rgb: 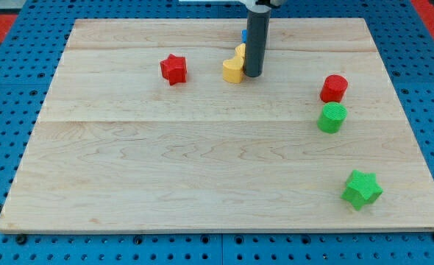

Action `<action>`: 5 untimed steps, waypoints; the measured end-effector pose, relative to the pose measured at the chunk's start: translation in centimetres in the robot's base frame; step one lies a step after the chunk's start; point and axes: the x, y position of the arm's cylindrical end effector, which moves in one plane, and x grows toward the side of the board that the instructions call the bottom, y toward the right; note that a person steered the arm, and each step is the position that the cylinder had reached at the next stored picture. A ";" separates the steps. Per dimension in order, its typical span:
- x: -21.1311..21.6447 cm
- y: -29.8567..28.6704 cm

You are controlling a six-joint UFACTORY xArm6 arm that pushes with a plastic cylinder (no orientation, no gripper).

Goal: Slide the hexagon above the heart

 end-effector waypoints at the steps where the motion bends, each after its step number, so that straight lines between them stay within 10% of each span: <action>1: 0.5 -0.2; 5: -3.0 6.3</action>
